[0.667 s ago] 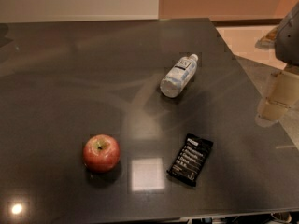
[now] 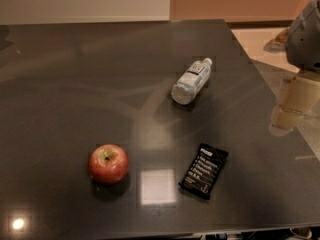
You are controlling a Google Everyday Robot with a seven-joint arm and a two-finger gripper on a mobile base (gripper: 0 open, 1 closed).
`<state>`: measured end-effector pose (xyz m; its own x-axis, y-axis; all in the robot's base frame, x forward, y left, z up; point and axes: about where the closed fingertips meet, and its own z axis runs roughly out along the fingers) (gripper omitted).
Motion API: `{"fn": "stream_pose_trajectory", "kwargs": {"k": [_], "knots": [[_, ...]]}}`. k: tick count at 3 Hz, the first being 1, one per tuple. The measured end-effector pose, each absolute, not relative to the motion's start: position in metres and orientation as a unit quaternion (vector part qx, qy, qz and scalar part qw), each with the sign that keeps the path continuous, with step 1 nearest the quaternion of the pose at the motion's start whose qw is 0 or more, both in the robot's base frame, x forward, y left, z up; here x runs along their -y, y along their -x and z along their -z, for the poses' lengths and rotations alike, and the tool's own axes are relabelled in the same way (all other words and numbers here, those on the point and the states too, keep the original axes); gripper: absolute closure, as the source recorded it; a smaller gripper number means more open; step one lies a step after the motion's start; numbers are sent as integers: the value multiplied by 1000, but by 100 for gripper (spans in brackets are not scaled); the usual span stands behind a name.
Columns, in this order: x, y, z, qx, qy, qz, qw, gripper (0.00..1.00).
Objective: Pick rxbar chocolate
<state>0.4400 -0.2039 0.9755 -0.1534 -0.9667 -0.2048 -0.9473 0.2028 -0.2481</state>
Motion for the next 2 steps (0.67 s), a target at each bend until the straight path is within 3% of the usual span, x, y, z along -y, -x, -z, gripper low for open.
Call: {"fn": "stream_pose_trajectory", "kwargs": {"k": [2], "knots": [[162,-432,-944,-676,722,-13,146,0]]}}
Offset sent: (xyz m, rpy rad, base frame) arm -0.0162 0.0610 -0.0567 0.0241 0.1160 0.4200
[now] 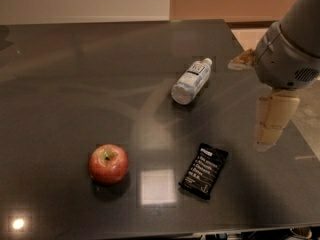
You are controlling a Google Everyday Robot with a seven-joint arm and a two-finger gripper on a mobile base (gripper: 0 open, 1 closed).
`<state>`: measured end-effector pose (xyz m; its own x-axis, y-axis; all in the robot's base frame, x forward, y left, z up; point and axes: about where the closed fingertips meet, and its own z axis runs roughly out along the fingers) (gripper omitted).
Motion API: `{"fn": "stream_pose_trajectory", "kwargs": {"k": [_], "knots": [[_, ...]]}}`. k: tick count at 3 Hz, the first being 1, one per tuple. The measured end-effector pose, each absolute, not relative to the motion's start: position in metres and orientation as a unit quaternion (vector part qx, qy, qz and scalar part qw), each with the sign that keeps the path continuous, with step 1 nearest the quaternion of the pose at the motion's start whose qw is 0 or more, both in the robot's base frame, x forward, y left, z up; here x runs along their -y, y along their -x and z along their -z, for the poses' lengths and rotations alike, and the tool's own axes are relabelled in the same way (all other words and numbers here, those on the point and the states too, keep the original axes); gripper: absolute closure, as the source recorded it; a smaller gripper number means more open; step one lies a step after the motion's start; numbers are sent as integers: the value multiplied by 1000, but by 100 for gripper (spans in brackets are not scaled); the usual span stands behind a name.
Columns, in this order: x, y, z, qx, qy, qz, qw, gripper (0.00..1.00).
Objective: Pick rxbar chocolate
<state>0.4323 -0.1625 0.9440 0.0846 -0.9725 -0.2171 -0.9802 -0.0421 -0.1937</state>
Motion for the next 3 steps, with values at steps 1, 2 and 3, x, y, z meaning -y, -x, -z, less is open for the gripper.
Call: {"fn": "stream_pose_trajectory", "kwargs": {"k": [1,2,3], "knots": [[142,-425,-909,-614,778,-46,123,0],[127,-416,-878,-545,829,-65,105,0],[117,-410,-855,-491,863,-76,90,0]]}}
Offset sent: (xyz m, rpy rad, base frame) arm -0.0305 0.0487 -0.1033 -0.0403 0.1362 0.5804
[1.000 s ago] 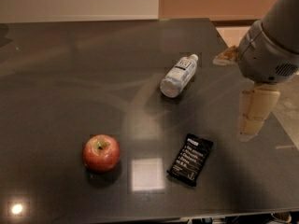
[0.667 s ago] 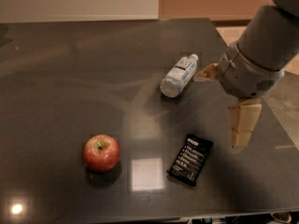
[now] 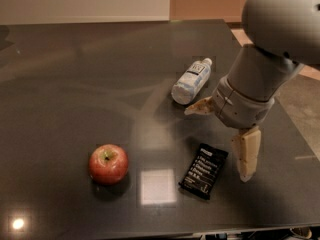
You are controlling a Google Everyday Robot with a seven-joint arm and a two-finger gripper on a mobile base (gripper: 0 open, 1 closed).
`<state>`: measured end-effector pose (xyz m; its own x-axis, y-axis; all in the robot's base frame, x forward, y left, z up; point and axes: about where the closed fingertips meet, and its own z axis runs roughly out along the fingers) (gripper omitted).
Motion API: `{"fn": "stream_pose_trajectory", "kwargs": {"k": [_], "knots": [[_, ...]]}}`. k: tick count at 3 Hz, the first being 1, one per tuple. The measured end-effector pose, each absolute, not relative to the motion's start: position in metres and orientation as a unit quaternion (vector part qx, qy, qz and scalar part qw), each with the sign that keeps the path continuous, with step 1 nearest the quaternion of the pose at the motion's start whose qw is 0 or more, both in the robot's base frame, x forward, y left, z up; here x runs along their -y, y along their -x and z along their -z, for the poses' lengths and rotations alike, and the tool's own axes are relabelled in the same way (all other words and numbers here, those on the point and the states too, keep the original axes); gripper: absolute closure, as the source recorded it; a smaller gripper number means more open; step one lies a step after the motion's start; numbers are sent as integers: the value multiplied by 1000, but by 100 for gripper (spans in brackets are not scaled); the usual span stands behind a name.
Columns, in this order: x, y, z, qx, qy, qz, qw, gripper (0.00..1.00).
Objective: Pick rxbar chocolate
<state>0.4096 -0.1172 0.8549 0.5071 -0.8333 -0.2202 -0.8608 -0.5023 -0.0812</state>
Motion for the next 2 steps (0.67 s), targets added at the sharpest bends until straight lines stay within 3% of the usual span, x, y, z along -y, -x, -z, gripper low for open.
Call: {"fn": "stream_pose_trajectory", "kwargs": {"k": [2], "knots": [[110,-396,-838,-427,896,-110,57,0]]}}
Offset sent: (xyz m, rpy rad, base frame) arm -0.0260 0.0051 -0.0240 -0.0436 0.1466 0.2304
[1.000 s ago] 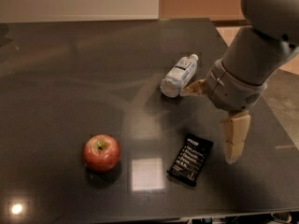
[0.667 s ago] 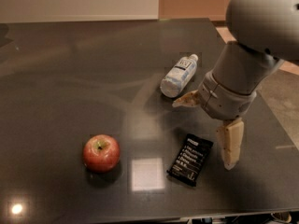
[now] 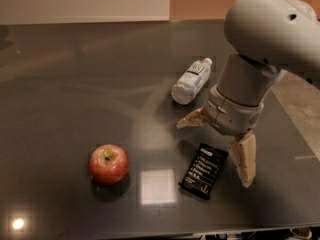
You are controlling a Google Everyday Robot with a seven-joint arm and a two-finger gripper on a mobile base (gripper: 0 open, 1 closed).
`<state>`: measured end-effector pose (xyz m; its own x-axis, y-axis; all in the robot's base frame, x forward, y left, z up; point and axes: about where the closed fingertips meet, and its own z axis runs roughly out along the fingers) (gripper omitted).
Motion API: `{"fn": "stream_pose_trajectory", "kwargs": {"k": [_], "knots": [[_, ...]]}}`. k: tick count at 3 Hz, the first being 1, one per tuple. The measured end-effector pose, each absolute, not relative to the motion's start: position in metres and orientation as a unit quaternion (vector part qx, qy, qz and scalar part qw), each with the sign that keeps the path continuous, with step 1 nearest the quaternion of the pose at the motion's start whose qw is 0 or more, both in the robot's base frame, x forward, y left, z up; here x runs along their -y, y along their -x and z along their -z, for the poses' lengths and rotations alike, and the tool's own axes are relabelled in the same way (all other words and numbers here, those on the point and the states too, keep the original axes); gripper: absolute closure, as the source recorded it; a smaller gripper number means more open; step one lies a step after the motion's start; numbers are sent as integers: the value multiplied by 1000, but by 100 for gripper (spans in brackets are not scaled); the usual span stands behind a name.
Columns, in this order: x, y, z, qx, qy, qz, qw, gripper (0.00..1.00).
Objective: Pick rxbar chocolate
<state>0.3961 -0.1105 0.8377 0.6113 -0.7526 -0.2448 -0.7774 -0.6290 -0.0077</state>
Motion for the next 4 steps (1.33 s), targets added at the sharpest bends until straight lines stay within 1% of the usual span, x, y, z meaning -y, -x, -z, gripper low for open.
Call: {"fn": "stream_pose_trajectory", "kwargs": {"k": [2,4], "knots": [[106,-379,-824,-400,907,-125,42,0],[103,-368,-821,-399,907,-133,28,46]]}}
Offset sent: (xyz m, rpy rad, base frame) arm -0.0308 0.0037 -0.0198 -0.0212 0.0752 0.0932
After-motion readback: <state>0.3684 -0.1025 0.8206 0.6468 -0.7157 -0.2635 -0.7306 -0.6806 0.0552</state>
